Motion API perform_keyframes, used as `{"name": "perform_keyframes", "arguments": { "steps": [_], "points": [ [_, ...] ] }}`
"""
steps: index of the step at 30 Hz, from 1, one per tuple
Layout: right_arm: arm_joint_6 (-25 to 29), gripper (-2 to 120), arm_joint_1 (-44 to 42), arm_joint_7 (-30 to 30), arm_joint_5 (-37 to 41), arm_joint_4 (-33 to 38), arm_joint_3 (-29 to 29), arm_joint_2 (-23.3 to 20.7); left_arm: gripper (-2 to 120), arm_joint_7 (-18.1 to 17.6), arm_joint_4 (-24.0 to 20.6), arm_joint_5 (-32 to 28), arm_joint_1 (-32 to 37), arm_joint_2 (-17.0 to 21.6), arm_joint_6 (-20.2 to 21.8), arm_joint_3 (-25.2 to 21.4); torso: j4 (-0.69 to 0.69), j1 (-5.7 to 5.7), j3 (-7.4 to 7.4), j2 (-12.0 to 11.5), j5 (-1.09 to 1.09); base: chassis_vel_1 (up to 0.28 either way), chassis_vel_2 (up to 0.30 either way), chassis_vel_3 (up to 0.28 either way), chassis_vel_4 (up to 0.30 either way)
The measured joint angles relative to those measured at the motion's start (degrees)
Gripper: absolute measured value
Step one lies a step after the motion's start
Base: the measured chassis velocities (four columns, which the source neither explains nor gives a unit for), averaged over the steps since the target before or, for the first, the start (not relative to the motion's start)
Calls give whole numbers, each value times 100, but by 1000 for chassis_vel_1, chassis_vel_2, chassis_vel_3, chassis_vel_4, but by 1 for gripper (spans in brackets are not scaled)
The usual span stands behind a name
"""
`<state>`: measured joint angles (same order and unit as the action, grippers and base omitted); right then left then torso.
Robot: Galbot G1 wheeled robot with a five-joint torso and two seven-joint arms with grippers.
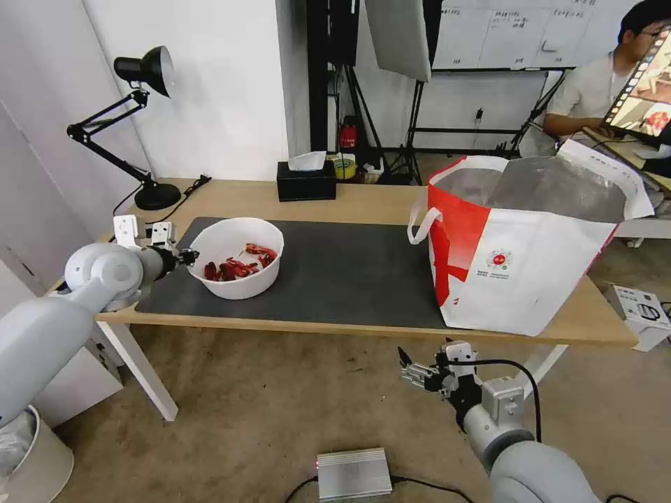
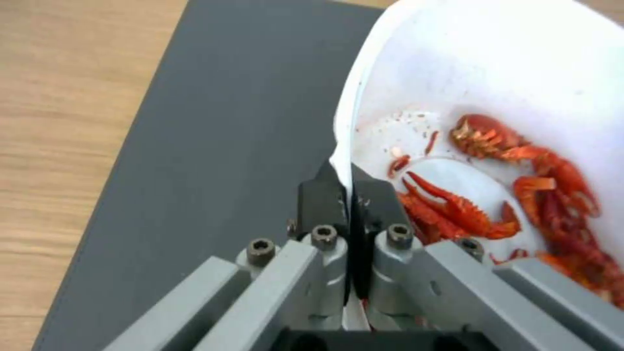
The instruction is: Pick up the trash from the table and place it into the takeout bag.
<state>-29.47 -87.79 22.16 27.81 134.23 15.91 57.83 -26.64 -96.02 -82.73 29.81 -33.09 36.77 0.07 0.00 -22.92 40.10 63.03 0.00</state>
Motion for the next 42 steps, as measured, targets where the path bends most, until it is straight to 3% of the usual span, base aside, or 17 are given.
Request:
{"name": "perform_keyframes", "arguments": {
  "steps": [10,28,42],
  "points": [
    [0,100,0,0,0,0,0,0,0,-131,-520,-201,-31,38,-106,-135,0,0,0,0,0,0,0,0,0],
    [0,100,0,0,0,0,0,0,0,-587,-1617,-1476,-362,85,-84,-336,0,0,0,0,0,0,0,0,0],
    [0,100,0,0,0,0,0,0,0,-1046,-1795,-2242,-1295,-291,-67,147,0,0,0,0,0,0,0,0,0]
  ]
}}
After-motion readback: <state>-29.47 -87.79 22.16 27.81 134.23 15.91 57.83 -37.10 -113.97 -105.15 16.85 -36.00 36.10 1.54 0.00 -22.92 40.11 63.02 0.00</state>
